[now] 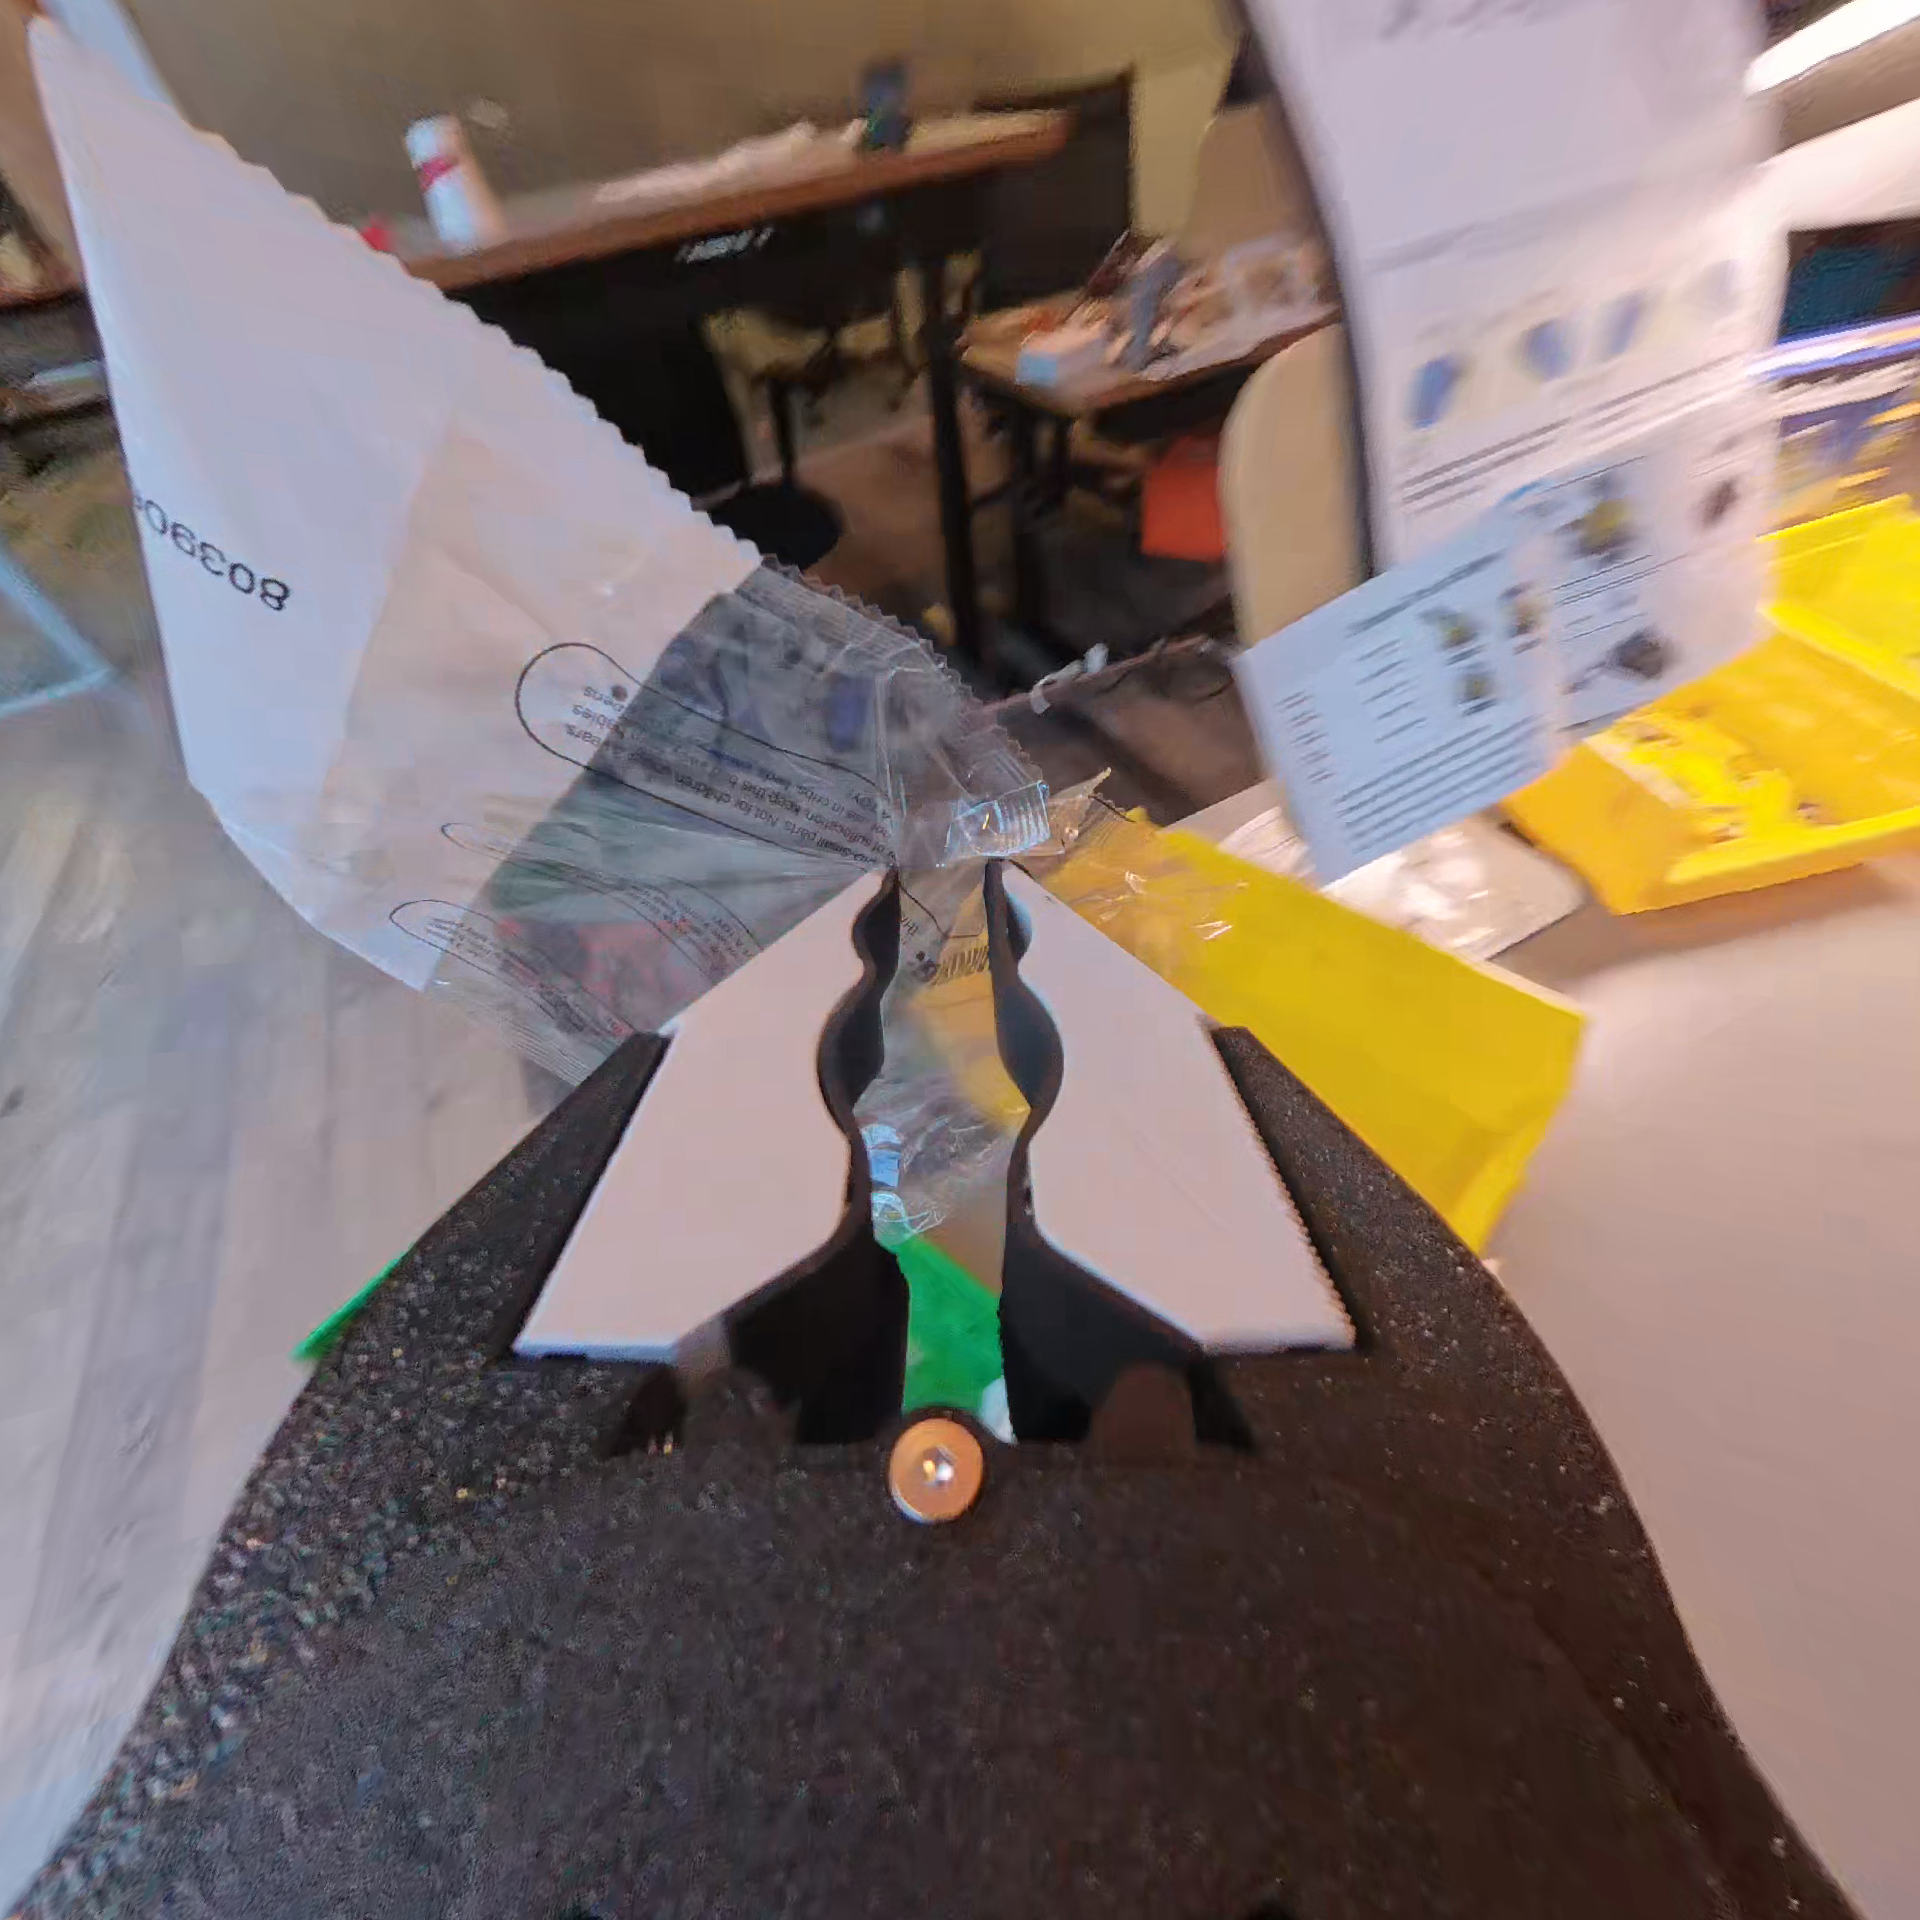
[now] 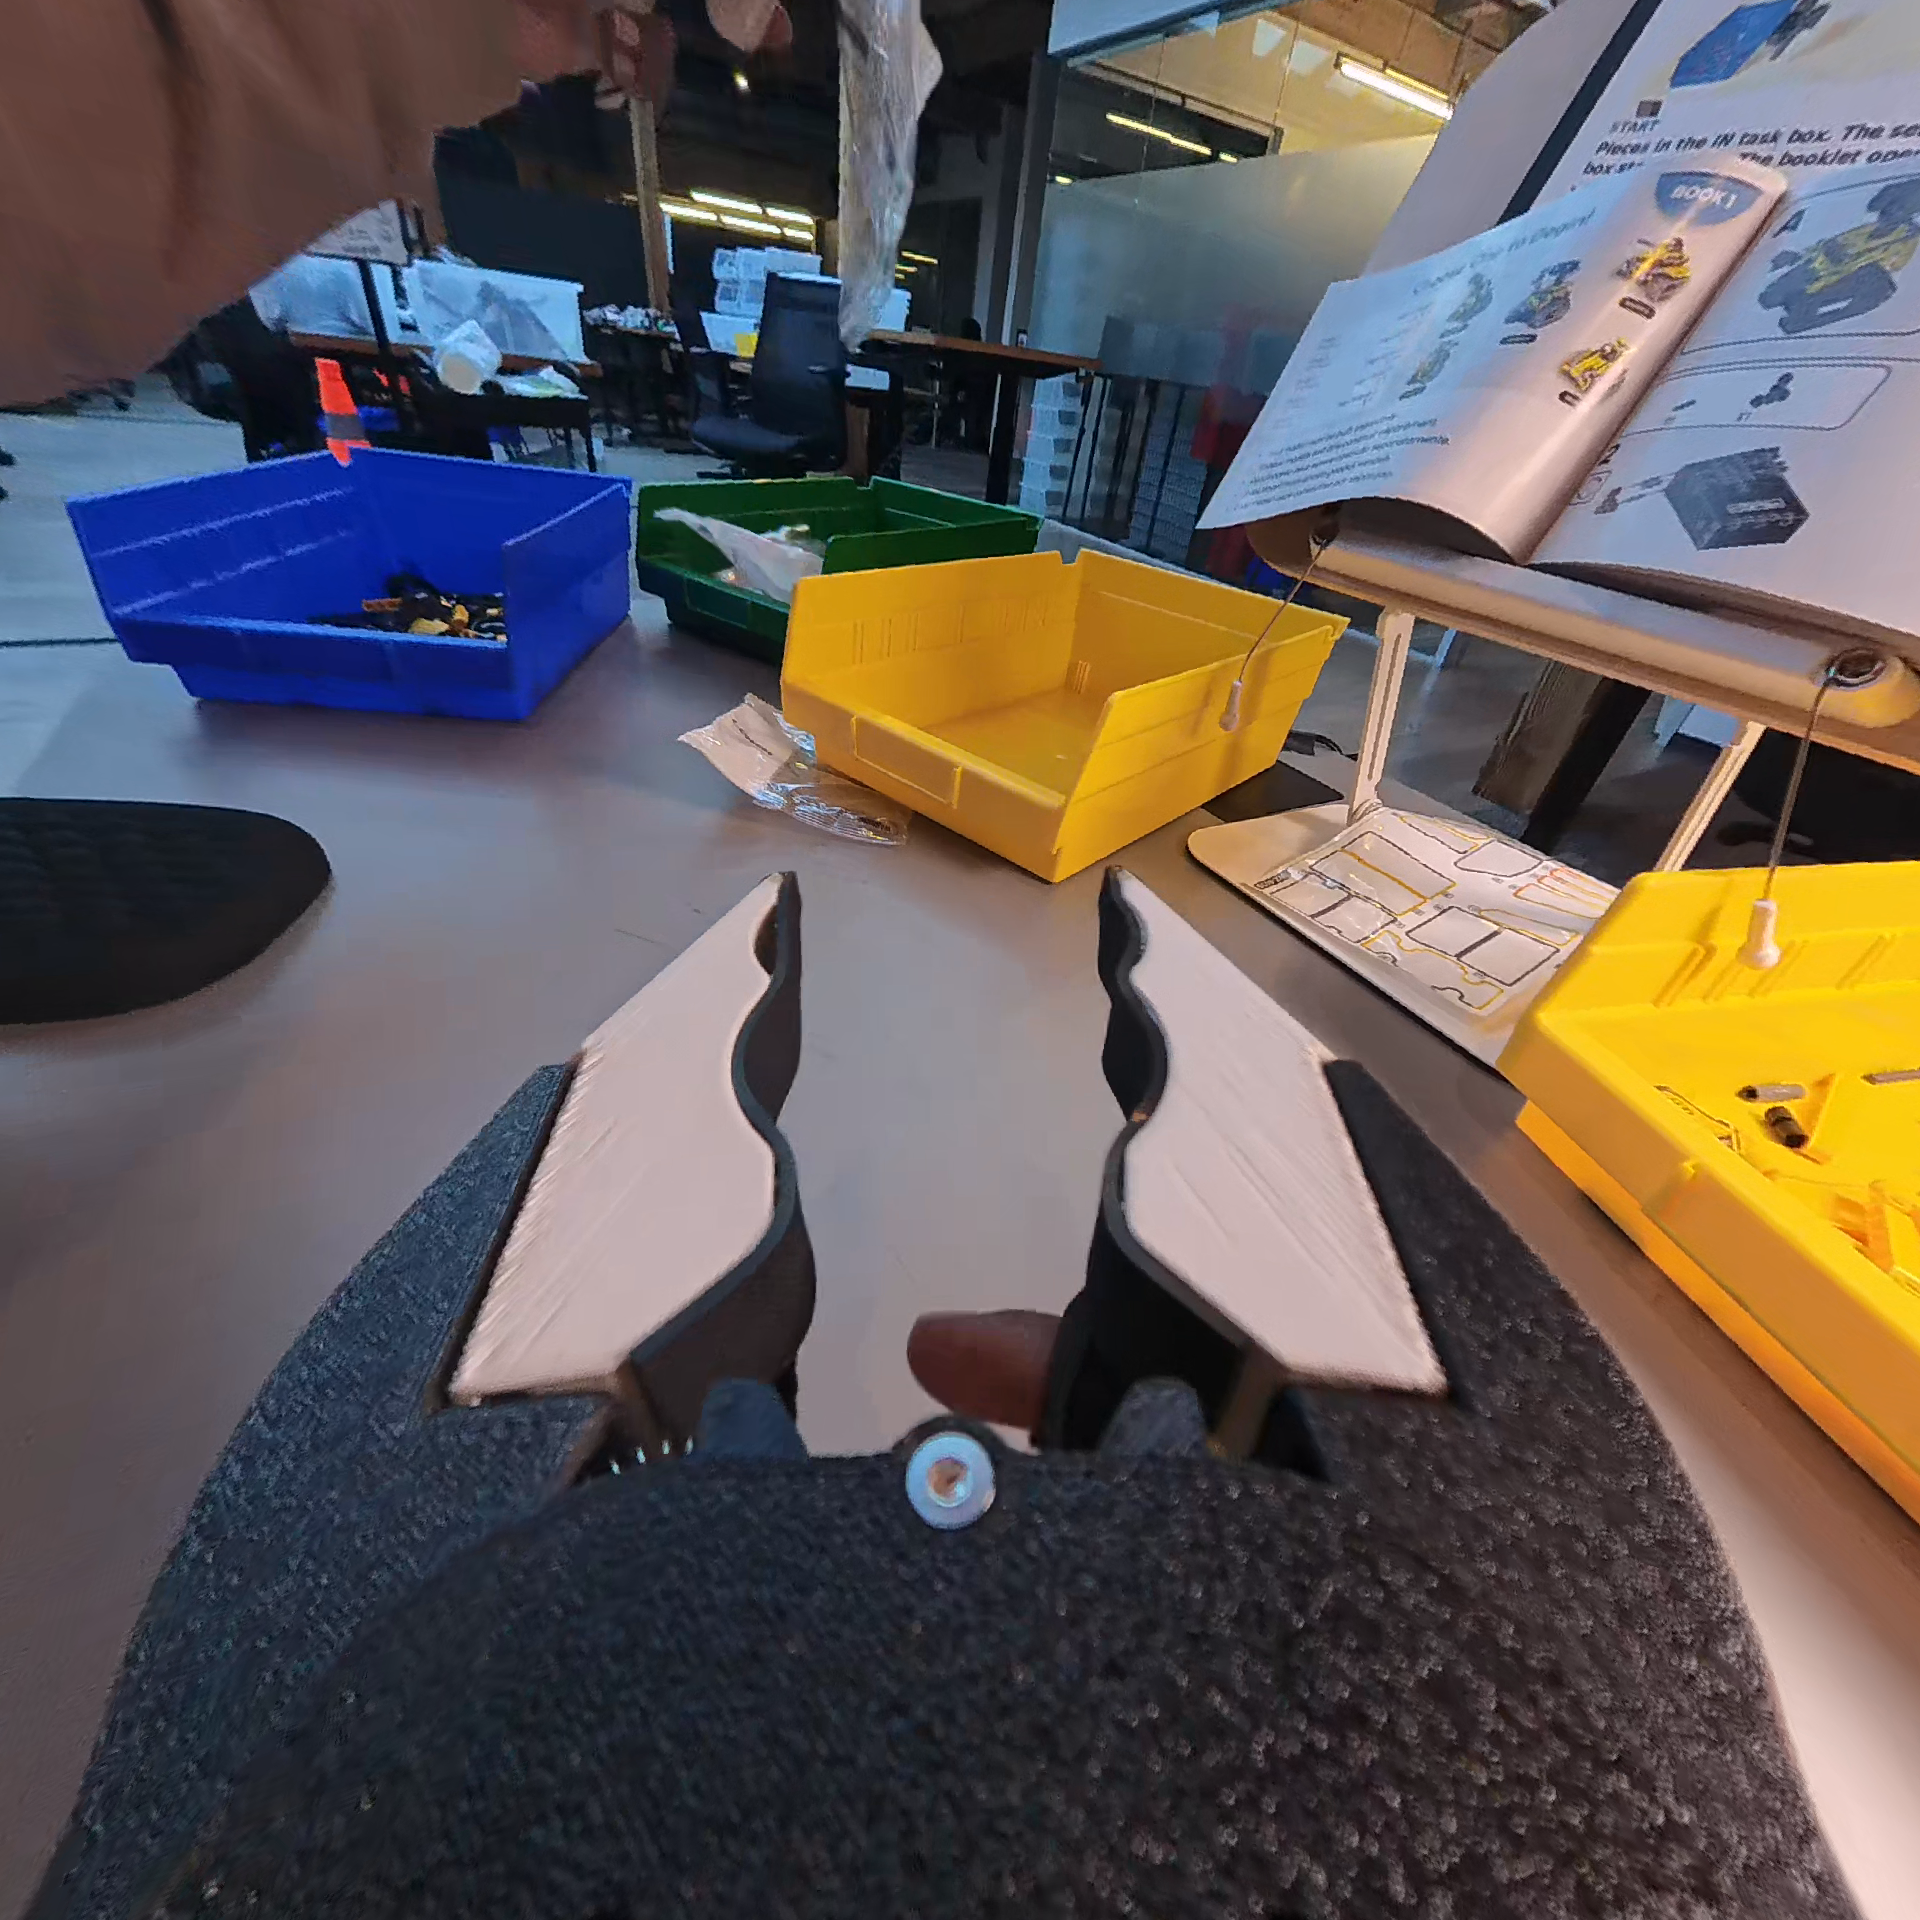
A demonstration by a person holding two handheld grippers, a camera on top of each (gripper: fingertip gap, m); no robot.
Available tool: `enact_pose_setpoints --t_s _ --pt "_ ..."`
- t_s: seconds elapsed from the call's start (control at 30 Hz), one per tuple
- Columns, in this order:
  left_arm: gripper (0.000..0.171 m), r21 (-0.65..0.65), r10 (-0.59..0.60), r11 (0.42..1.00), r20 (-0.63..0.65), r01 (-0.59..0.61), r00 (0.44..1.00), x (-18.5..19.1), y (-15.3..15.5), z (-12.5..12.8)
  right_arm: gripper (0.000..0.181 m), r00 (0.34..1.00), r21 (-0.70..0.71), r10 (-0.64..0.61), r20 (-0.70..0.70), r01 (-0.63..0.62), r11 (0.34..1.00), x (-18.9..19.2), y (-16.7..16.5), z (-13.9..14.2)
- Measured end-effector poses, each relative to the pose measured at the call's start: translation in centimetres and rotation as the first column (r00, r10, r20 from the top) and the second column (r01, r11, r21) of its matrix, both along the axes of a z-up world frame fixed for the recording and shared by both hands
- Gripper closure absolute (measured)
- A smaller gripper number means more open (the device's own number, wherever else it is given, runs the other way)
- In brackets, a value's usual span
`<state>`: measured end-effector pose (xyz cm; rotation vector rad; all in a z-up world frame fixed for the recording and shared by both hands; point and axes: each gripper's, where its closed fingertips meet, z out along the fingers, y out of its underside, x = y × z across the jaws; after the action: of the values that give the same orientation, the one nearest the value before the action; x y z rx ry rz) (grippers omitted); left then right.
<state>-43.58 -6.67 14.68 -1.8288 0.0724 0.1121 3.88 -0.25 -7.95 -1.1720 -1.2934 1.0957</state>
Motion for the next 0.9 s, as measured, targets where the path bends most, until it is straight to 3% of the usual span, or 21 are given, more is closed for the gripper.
enact_pose_setpoints --t_s 0.1,0.17,0.27,0.37,0.53,0.67,0.8,0.9 --pt "0.157 0.146 -0.180 0.974 0.038 0.173 0.983 9.3 -0.3 1.7 0.123 0.999 -0.008 0.030 0.018 -0.029 1.000 -0.2 -0.8 0.0" --pt "0.157 0.236 -0.296 0.934 0.083 0.270 0.952 15.4 -0.6 1.2 0.123 0.999 0.003 0.044 0.026 -0.044 0.999 -0.3 -1.3 -0.1" --pt "0.157 0.368 -0.433 0.865 0.202 0.341 0.879 23.2 -0.7 -1.5 0.125 0.997 0.036 0.069 0.041 -0.070 0.997 -0.5 -2.3 -0.4" --pt "0.157 0.461 -0.518 0.823 0.365 0.333 0.773 28.7 0.3 -5.8 0.132 0.995 0.095 0.081 0.052 -0.085 0.992 -0.6 -3.1 -0.7" --pt "0.158 0.460 -0.521 0.845 0.589 0.274 0.618 33.1 3.0 -13.9 0.127 0.998 0.091 0.048 0.037 -0.051 0.995 -0.7 -2.7 -0.5" --pt "0.159 0.477 -0.556 0.831 0.689 0.287 0.465 35.0 3.8 -17.5 0.116 0.999 0.113 -0.029 0.037 0.025 0.993 -1.0 -1.6 -0.5" --pt "0.161 0.461 -0.579 0.815 0.662 0.352 0.476 37.5 3.7 -19.7 0.132 0.997 0.150 -0.028 0.073 0.017 0.989 -2.1 -2.6 -1.0" --pt "0.162 0.475 -0.618 0.786 0.617 0.395 0.487 39.2 3.0 -19.4 0.138 0.991 0.213 -0.081 0.107 0.057 0.975 -2.6 -2.4 -1.6"
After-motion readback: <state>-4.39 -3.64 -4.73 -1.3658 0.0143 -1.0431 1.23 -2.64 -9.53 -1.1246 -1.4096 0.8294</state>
